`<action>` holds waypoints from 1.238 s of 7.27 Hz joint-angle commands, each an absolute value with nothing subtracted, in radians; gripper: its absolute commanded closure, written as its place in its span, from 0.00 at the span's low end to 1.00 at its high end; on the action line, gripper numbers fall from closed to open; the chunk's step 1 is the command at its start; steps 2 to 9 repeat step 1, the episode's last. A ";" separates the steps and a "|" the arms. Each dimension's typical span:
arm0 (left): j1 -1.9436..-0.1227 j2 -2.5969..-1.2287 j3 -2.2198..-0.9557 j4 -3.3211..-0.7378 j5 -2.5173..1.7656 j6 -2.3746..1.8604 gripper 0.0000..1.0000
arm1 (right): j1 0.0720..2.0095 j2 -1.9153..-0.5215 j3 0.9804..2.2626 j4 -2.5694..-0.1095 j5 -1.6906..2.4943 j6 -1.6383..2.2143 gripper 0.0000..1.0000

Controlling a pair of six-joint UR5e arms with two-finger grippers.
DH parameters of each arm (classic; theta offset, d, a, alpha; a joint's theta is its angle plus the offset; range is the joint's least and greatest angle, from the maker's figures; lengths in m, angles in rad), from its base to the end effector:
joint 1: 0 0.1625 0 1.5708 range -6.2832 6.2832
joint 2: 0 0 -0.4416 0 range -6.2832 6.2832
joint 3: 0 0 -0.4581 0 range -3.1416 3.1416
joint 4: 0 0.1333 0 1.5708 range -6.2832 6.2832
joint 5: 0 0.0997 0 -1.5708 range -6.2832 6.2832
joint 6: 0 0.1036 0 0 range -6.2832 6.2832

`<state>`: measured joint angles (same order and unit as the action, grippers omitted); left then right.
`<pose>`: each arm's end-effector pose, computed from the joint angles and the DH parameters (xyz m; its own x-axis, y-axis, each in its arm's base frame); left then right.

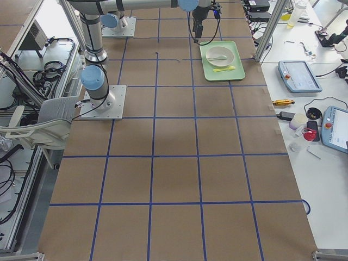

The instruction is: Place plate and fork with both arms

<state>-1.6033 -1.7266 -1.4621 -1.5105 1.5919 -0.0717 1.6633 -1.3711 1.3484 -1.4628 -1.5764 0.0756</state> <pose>-0.1514 -0.6226 0.4749 -0.9990 -0.0395 -0.0201 -0.0392 0.9991 -0.0147 0.1909 -0.6211 0.4940 -0.9998 -0.0176 0.0120 -0.0166 0.9963 0.0845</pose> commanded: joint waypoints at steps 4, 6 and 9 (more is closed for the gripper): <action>-1.603 -1.732 -1.463 -1.511 1.592 -0.071 0.00 | 1.663 -1.370 1.348 -1.468 -1.577 0.077 0.00; -1.603 -1.732 -1.463 -1.511 1.592 -0.071 0.00 | 1.663 -1.370 1.348 -1.468 -1.577 0.077 0.00; -1.603 -1.732 -1.463 -1.511 1.592 -0.071 0.00 | 1.663 -1.370 1.348 -1.468 -1.577 0.077 0.00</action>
